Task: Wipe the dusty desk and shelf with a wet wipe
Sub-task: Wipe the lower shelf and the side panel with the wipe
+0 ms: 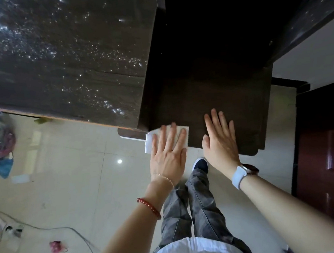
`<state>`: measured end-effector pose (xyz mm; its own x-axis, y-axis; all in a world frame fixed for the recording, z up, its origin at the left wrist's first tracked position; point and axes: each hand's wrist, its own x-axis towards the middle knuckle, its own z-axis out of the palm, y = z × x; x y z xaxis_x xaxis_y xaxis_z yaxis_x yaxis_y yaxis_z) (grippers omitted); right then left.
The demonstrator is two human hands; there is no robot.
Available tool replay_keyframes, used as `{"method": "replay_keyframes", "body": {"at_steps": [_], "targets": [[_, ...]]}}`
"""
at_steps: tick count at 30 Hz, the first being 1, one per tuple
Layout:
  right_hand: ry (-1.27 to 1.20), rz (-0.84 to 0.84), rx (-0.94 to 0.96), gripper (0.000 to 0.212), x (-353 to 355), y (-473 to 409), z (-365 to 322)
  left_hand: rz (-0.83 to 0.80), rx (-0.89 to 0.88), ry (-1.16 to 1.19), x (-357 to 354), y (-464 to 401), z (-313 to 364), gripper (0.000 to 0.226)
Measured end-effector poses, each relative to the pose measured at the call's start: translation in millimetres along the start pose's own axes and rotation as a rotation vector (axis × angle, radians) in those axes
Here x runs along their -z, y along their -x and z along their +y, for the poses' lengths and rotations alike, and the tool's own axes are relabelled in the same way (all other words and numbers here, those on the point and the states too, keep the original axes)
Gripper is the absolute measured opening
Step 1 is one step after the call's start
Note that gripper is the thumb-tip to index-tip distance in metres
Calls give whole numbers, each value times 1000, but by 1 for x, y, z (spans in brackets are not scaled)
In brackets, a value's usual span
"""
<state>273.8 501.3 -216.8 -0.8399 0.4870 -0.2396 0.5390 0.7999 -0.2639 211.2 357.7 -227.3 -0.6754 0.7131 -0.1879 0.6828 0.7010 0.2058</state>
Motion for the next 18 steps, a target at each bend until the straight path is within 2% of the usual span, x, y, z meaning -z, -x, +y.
{"method": "replay_keyframes", "body": {"at_steps": [2, 5, 8, 10, 12, 15, 16, 18], "targets": [[28, 15, -34, 60, -3, 1, -5, 70, 6, 110, -5, 24, -19, 48], [7, 36, -74, 61, -7, 1, -11, 207, 161, 217, -9, 40, -59, 60], [0, 59, -75, 61, -10, 0, -11, 318, 297, 341, -2, 36, -79, 41], [-8, 68, -69, 61, -11, 0, -10, 406, 394, 420, 4, 27, -70, 31], [-19, 72, -73, 61, -13, 0, -10, 475, 578, 562, 10, 16, -51, 31], [-38, 70, -77, 62, -12, 0, -10, 664, 1044, 868, 27, -3, -37, 28], [-45, 66, -76, 63, -12, 0, -9, 758, 1140, 947, 33, -8, -40, 25], [-59, 57, -79, 64, -12, 0, -10, 868, 1179, 952, 44, -15, -51, 18]]}}
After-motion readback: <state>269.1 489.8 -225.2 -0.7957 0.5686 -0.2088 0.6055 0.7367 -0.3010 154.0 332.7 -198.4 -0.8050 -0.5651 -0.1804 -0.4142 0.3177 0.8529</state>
